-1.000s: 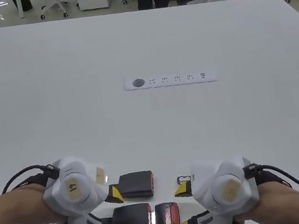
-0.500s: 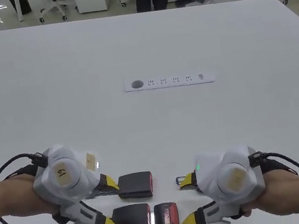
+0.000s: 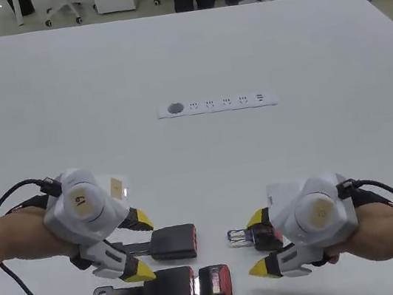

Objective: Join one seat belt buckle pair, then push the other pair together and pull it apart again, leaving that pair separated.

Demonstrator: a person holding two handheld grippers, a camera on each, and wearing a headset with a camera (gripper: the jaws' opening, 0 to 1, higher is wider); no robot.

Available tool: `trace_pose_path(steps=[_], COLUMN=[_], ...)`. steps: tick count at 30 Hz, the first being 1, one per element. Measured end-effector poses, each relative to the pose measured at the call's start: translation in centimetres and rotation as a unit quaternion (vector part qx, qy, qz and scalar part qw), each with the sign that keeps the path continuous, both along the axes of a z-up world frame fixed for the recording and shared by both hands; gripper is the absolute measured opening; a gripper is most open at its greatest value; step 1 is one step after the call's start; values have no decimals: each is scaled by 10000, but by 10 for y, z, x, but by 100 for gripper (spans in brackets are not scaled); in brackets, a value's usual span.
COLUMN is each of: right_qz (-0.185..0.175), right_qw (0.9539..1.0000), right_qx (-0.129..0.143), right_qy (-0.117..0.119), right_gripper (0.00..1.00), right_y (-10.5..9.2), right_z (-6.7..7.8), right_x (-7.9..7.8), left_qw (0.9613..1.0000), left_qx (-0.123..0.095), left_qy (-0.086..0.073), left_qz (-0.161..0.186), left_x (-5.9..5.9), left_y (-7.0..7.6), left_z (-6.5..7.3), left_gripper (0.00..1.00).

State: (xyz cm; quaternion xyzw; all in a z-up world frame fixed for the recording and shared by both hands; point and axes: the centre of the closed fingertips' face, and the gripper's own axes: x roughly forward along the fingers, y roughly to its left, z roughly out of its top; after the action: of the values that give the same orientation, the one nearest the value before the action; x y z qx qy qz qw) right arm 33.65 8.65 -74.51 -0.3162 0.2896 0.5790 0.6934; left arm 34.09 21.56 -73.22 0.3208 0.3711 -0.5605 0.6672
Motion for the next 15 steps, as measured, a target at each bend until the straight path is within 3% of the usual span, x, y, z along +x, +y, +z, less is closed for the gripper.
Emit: trace_pose_path(steps=[15], right_qz=[-152], right_qw=[9998], right_qx=[-112], right_qy=[-53], right_gripper=[37], right_y=[-21], right_z=[-5], right_x=[22], left_qw=[9998], left_qx=[181], left_qy=[57], left_qz=[-20], left_x=[25], left_y=[-4], left_z=[-17], left_gripper=[44])
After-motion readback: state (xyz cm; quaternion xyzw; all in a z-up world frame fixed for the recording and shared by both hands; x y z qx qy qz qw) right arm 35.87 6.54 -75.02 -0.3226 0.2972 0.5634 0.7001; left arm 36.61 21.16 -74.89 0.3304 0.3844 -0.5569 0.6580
